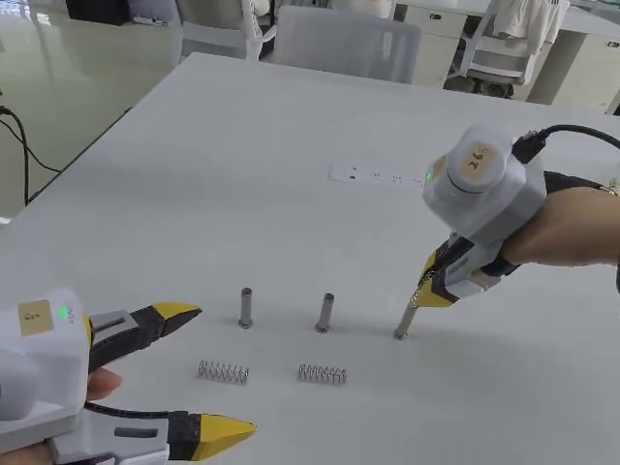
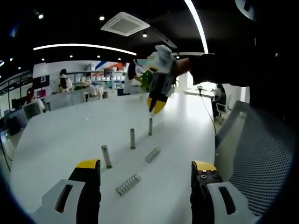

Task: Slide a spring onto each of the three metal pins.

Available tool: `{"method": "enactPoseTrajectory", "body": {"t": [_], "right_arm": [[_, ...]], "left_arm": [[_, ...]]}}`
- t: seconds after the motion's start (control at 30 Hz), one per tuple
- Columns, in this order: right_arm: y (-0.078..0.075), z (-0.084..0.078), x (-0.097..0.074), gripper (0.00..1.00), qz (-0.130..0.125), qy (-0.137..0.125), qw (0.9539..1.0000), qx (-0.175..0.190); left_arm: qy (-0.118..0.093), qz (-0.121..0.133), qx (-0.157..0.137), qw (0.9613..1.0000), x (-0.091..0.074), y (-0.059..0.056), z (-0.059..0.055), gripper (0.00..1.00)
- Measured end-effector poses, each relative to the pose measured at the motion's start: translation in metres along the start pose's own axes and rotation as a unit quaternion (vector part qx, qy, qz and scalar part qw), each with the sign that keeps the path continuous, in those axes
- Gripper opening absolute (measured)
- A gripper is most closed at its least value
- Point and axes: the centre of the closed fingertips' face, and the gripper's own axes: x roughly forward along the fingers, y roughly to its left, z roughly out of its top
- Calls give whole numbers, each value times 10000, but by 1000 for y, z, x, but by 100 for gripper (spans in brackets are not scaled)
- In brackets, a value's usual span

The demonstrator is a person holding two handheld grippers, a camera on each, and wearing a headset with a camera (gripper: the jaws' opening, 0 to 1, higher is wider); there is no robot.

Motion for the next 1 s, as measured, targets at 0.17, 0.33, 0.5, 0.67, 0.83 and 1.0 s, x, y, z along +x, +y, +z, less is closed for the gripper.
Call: {"method": "enactPoseTrajectory", "body": {"t": [0.17,0.33,0.5,0.67,0.83,1.0], "right_arm": [[-1,-1,3,8,34,28,10000,9],[-2,-1,7,8,89,63,9999,40],[-2,-4,12,8,115,158,9998,38],[-3,-7,20,8,164,218,9996,56],[-3,-10,30,8,232,282,9993,98],[-4,-14,40,8,323,345,9988,155]], "left_arm": [[-11,-4,-3,10000,1,0,0,75],[-4,0,-15,10000,1,1,-1,74],[4,-9,-24,10000,1,1,-2,73],[18,-31,-39,10000,2,0,-3,73],[16,-43,-38,10000,3,-1,-3,72],[24,-29,-57,10000,2,1,-4,72]]}}
